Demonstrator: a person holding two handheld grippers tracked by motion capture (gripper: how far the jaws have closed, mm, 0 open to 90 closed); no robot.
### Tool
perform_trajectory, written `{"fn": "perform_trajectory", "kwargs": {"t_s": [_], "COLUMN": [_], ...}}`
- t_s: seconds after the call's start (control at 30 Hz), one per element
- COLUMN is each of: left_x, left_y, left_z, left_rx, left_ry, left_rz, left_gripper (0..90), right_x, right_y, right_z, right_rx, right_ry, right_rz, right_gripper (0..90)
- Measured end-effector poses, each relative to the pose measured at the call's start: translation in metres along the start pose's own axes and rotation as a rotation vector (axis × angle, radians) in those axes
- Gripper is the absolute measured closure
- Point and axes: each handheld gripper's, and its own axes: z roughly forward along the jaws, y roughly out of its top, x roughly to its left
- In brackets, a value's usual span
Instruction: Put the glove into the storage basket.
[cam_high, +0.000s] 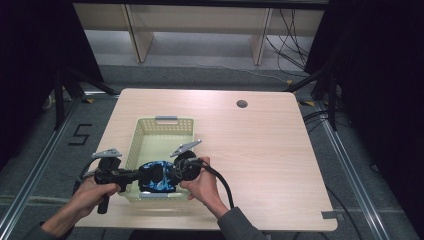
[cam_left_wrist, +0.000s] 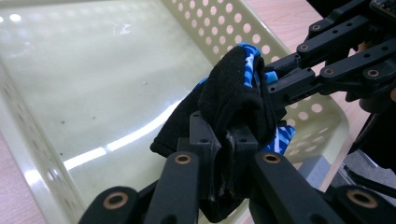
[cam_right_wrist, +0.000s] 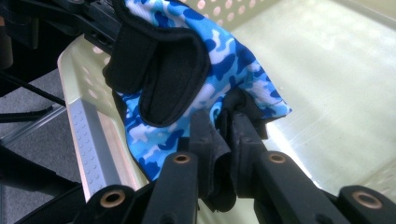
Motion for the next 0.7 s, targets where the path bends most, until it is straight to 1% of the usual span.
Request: {"fn": "perform_trajectory", "kwargs": {"t_s": [0.03, 0.07, 0.1, 0.13, 0.17, 0.2, 0.23, 0.33, 0.37, 0.4, 0.43, 0.47, 0.5, 0.53, 0.57, 0.6, 0.7], "left_x": [0.0005, 0.0008, 0.0005, 0.0012, 0.0007, 0.0, -0.001, -0.0021, -0.0021, -0.0016, -0.0014, -0.0008, -0.0008, 0.0, -0.0002, -0.0006, -0.0013], "left_y": [0.0001, 0.0, 0.0001, 0.001, 0.0016, 0.0021, 0.0026, 0.003, 0.0032, 0.0027, 0.0024, 0.0019, 0.0019, 0.0021, 0.0022, 0.0025, 0.0035], "left_z": [0.0002, 0.0004, 0.001, 0.0007, 0.0015, 0.0021, 0.0021, 0.0026, 0.0026, 0.0037, 0.0038, 0.0046, 0.0046, 0.0045, 0.0046, 0.0048, 0.0051], "left_rx": [0.006, 0.007, 0.0, 0.009, 0.003, 0.004, 0.007, 0.001, 0.014, 0.015, 0.023, 0.025, 0.025, 0.027, 0.026, 0.026, 0.031], "left_ry": [-0.003, 0.003, 0.007, -0.002, 0.0, -0.002, 0.002, 0.006, 0.012, 0.001, 0.005, 0.014, 0.014, 0.008, 0.008, 0.006, 0.012], "left_rz": [0.001, 0.004, -0.004, 0.003, 0.001, 0.002, 0.012, 0.012, 0.023, 0.018, 0.017, 0.013, 0.013, 0.012, 0.009, 0.009, 0.014], "left_gripper": [83.2, 83.2, 83.3, 83.2, 83.2, 83.2, 83.1, 83.0, 83.0, 82.9, 82.8, 82.5, 82.4, 82.2, 82.2, 81.7, 78.1], "right_x": [0.0, 0.001, 0.0018, 0.0009, 0.0023, 0.0041, 0.0056, 0.0043, 0.0034, 0.0034, 0.0039, 0.0065, 0.0041, 0.0041, 0.0051, 0.0044, 0.0041], "right_y": [0.0, 0.0, -0.0002, 0.0003, 0.0001, 0.0002, 0.0005, 0.001, 0.0012, 0.0012, 0.0014, 0.0016, 0.002, 0.002, 0.002, 0.0021, 0.003], "right_z": [0.0, 0.0006, 0.0031, 0.0026, 0.0047, 0.0055, 0.0072, 0.0071, 0.0073, 0.0081, 0.0083, 0.0075, 0.0084, 0.0084, 0.0084, 0.0086, 0.0093], "right_rx": [0.0, 0.008, 0.0, 0.014, 0.017, 0.03, 0.042, 0.045, 0.045, 0.049, 0.056, 0.075, 0.065, 0.065, 0.073, 0.066, 0.075], "right_ry": [0.0, 0.001, -0.005, -0.006, -0.003, -0.011, -0.019, -0.024, -0.019, -0.023, -0.028, -0.035, -0.03, -0.03, -0.034, -0.027, -0.027], "right_rz": [0.0, 0.016, 0.022, 0.005, 0.002, -0.009, -0.014, -0.012, -0.018, -0.018, -0.019, 0.008, -0.026, -0.026, -0.006, -0.012, -0.018], "right_gripper": [82.1, 82.1, 82.1, 82.1, 82.0, 82.0, 82.0, 82.0, 82.0, 82.1, 82.0, 82.0, 82.0, 82.0, 82.0, 82.0, 81.9]}}
